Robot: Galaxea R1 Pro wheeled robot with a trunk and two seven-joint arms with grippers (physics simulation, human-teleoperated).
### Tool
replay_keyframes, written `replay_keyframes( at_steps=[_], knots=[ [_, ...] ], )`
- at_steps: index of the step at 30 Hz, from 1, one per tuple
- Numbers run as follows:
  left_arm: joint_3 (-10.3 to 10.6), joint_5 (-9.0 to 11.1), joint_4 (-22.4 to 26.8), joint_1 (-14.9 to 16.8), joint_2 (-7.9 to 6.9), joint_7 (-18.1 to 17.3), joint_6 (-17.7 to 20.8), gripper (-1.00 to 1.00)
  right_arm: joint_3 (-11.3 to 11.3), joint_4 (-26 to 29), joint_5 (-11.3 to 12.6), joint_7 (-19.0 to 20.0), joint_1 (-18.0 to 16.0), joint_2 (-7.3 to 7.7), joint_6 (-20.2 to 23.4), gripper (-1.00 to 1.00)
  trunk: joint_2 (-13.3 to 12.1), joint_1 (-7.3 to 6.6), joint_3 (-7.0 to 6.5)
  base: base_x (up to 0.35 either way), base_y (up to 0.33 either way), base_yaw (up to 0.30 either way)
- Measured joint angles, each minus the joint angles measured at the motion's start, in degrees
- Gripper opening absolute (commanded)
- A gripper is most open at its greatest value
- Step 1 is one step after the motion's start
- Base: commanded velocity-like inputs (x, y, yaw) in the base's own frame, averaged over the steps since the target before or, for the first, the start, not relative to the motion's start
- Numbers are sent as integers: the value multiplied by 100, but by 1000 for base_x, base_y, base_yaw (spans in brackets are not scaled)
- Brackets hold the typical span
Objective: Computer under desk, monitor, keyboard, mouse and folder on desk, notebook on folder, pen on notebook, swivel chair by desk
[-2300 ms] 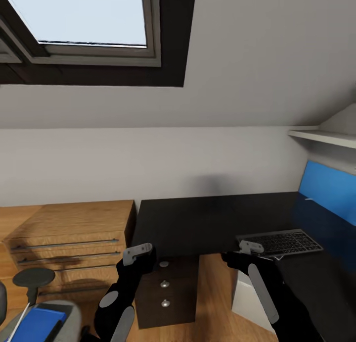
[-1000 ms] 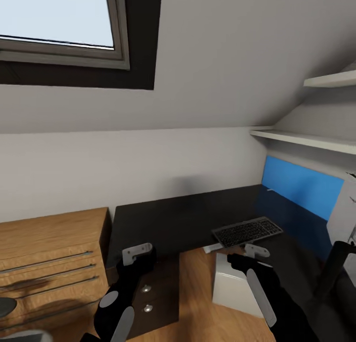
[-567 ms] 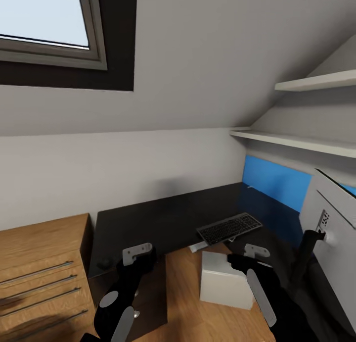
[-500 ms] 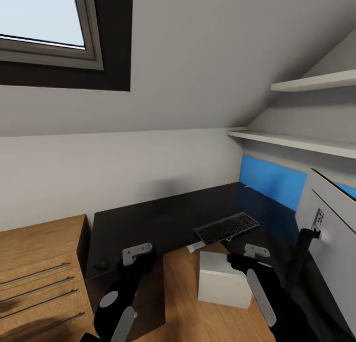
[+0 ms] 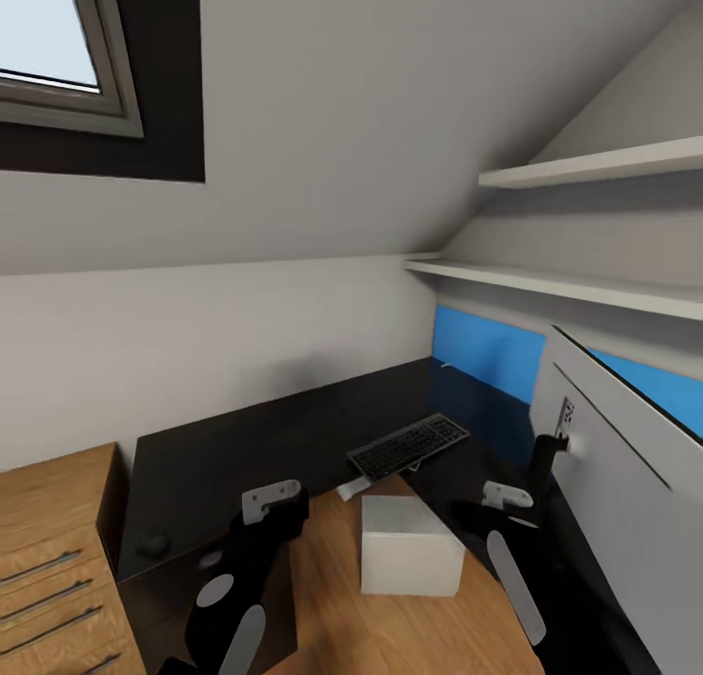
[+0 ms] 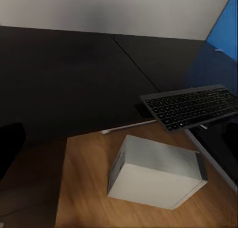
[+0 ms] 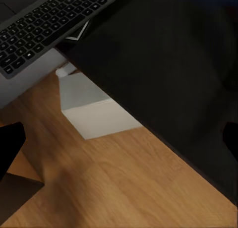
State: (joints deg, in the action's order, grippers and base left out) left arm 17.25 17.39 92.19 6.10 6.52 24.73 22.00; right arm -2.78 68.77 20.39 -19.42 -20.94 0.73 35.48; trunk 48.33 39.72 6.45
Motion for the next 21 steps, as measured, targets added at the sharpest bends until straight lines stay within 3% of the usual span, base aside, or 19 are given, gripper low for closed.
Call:
replay_keyframes(
  at_steps=[9, 21],
  knots=[
    [0, 0, 0, 0, 0, 0, 0, 100, 37, 15, -12, -9, 0, 8, 8, 100, 0, 0, -35, 0, -4, -271],
    [0, 0, 0, 0, 0, 0, 0, 100, 42, 9, -14, -18, 0, 9, 5, 100, 0, 0, -82, 0, -92, -271]
  ],
)
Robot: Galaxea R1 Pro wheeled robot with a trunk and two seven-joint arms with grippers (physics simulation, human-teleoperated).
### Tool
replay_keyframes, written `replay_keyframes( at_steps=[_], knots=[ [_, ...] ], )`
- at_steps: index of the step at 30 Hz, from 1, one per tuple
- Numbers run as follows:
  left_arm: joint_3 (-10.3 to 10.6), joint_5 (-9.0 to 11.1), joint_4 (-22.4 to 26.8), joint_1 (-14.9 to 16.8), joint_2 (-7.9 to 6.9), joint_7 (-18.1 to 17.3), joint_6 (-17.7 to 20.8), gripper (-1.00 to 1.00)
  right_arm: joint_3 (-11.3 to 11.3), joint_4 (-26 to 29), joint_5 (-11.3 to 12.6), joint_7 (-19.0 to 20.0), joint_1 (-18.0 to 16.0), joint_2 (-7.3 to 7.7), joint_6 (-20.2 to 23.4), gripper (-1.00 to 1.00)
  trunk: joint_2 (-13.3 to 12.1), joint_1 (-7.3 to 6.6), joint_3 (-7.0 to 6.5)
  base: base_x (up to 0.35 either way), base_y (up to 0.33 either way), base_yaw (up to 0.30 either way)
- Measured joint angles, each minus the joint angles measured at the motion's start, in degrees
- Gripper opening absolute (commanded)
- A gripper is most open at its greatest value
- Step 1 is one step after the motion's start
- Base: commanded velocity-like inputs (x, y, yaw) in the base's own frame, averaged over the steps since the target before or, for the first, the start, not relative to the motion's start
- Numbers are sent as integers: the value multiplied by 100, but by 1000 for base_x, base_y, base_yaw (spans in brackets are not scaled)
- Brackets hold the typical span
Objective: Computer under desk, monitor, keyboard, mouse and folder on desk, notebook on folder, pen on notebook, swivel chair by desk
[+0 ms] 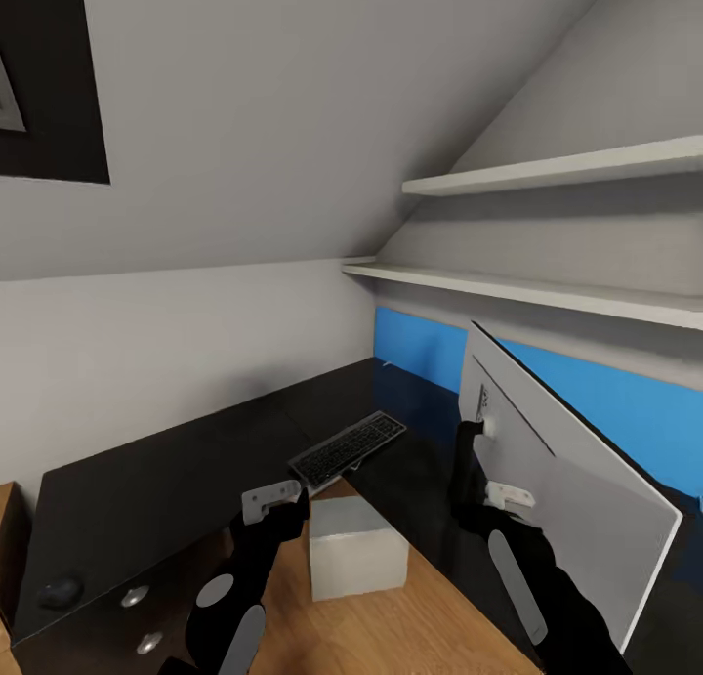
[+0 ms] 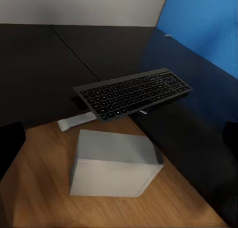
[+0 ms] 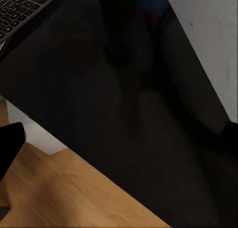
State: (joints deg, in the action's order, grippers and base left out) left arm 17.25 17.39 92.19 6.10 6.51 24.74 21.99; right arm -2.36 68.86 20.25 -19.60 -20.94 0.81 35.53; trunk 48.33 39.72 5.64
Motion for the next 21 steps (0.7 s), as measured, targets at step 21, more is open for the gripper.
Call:
replay_keyframes(
  at_steps=[21],
  knots=[
    [-1, 1, 2, -1, 0, 0, 1, 100, 19, -2, 7, 8, -1, 3, -1, 100, 0, 0, -65, 0, -4, -213]
  ],
)
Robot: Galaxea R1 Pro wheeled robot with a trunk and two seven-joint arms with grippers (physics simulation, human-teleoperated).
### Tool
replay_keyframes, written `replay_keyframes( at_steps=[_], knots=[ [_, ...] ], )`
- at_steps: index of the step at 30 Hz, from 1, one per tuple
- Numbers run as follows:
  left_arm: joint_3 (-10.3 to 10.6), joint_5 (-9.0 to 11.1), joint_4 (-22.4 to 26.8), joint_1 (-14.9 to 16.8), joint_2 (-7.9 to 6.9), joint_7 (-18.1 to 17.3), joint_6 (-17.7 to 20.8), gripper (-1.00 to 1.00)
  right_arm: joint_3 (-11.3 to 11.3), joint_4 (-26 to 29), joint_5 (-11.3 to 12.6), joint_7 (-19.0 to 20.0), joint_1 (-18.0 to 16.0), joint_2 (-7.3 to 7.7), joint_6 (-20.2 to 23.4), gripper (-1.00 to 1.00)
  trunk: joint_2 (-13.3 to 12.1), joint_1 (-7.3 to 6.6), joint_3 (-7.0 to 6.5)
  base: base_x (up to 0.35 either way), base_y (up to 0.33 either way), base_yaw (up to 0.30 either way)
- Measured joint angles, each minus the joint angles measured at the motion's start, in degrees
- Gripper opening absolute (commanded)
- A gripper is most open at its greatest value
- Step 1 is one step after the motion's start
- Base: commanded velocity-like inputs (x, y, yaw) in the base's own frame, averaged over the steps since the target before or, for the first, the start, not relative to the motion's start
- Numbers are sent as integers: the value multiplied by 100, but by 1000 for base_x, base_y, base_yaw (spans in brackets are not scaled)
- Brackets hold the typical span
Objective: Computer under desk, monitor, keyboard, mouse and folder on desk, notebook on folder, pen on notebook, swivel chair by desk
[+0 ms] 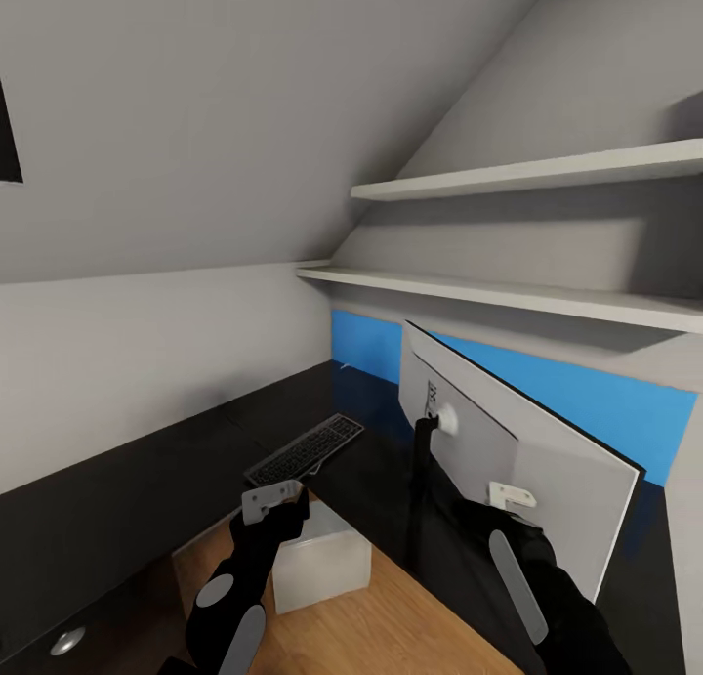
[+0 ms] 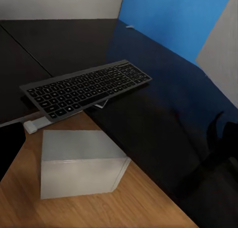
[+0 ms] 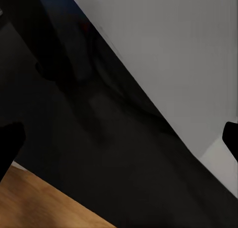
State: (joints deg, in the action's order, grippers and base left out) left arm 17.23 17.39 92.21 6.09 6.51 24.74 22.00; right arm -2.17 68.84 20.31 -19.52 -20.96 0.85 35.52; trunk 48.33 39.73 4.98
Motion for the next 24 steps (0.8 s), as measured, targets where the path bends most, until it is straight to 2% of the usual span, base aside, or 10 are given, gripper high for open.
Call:
replay_keyframes(
  at_steps=[14, 18, 24],
  knots=[
    [0, 0, 0, 0, 0, 0, 0, 100, -32, -3, 12, 6, 0, -6, 6, 100, 0, 0, 0, 0, 0, -2],
    [-7, 3, -1, 0, -1, 0, -2, 100, -19, 1, 19, 7, 0, -4, 3, 100, -3, 0, -1, 0, -306, 0],
    [-9, -17, -26, 0, 0, 0, 0, 100, -19, -1, 1, 6, 0, -4, 6, 100, 0, 0, 0, 0, -46, 0]
  ],
)
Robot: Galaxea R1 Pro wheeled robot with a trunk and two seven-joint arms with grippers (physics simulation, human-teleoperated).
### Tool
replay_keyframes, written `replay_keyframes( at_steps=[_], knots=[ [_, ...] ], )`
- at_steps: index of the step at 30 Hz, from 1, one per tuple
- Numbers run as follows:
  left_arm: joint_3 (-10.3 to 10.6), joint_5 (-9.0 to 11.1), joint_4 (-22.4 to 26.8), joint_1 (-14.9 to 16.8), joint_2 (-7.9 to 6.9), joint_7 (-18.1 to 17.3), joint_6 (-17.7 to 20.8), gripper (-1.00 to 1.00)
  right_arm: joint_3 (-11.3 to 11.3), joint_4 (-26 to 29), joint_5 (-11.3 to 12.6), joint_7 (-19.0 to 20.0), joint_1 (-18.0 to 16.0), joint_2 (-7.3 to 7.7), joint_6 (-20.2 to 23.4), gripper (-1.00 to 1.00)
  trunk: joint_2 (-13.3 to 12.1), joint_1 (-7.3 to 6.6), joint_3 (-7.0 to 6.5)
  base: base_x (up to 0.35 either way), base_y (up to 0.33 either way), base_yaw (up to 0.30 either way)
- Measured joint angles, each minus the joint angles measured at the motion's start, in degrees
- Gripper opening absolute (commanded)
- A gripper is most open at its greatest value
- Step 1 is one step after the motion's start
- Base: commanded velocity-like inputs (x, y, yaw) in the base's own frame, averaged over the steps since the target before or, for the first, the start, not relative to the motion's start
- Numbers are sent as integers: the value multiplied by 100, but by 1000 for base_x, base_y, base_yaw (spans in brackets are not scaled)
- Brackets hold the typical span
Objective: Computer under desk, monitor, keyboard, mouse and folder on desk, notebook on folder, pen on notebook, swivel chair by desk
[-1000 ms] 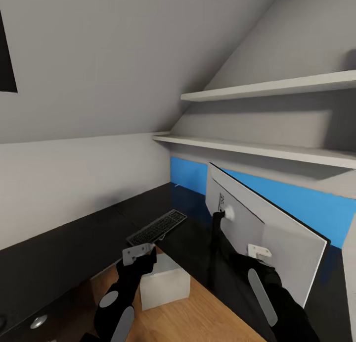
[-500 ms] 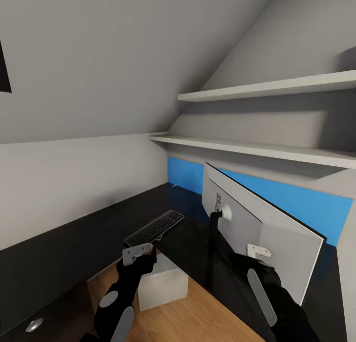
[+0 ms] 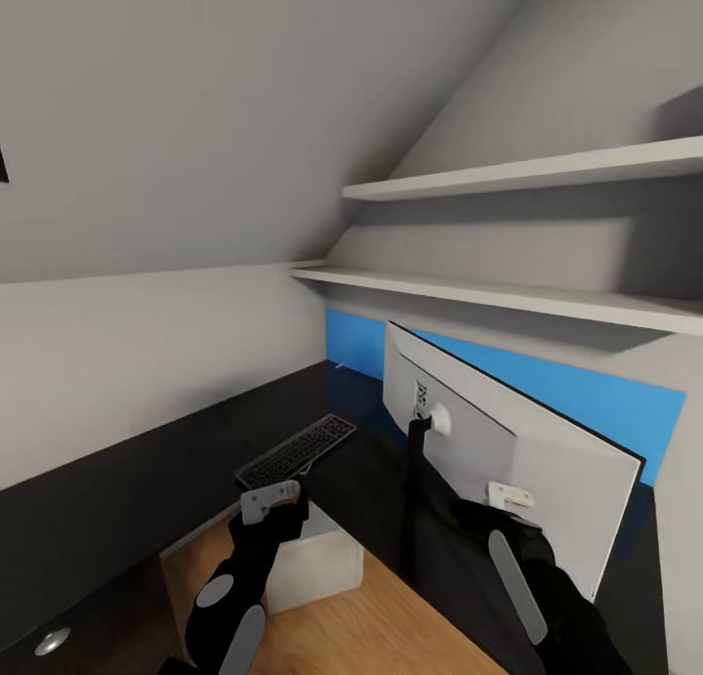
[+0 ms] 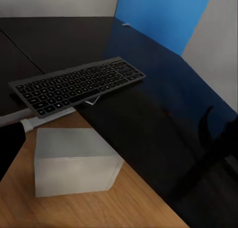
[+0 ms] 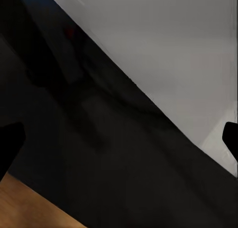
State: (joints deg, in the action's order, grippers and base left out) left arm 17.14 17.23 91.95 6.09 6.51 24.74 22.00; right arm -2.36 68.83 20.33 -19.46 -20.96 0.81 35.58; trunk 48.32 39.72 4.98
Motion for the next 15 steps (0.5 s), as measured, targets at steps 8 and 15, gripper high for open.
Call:
replay_keyframes(
  at_steps=[8, 15],
  knots=[
    [-8, -1, -1, 0, -4, 0, -1, 100, 7, -6, 6, 0, 0, 6, -2, 100, 0, 0, 0, 0, -222, 0],
    [-14, -1, -1, 0, -6, 0, -5, 100, 8, -8, 25, 2, 0, 7, -8, 100, 0, 0, 0, 0, -117, 0]
  ],
)
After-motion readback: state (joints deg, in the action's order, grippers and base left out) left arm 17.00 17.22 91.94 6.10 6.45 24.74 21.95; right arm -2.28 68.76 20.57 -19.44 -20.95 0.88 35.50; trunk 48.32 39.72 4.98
